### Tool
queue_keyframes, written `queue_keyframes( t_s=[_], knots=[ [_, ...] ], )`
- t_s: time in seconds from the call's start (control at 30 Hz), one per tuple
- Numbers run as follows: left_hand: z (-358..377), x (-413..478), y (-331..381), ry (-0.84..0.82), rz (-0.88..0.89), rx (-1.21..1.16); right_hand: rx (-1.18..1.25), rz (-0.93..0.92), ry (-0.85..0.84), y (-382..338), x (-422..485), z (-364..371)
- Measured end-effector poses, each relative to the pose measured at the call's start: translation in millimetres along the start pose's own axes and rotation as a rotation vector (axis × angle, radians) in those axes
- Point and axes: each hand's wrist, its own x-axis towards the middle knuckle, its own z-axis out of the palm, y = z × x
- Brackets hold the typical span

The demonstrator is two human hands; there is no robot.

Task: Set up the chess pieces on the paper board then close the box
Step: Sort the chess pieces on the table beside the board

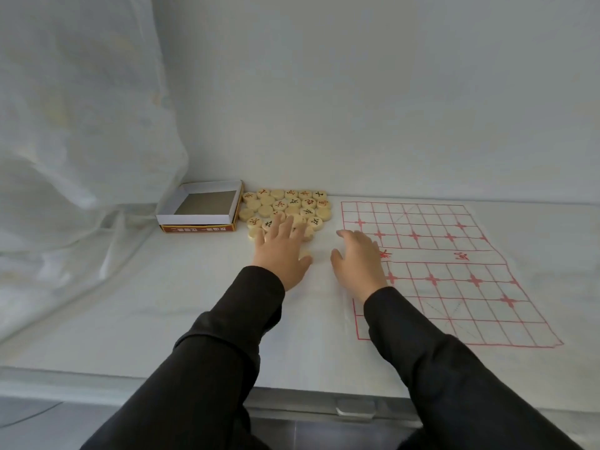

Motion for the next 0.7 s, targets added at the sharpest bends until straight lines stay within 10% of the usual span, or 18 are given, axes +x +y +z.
queue_keyframes(
  t_s=[0.7],
  knots=[
    [-4.9, 11.5, -41.8, -0.093, 0.039, -0.228, -0.153, -0.403, -0.136, -20.5, 14.5, 10.1]
  ],
)
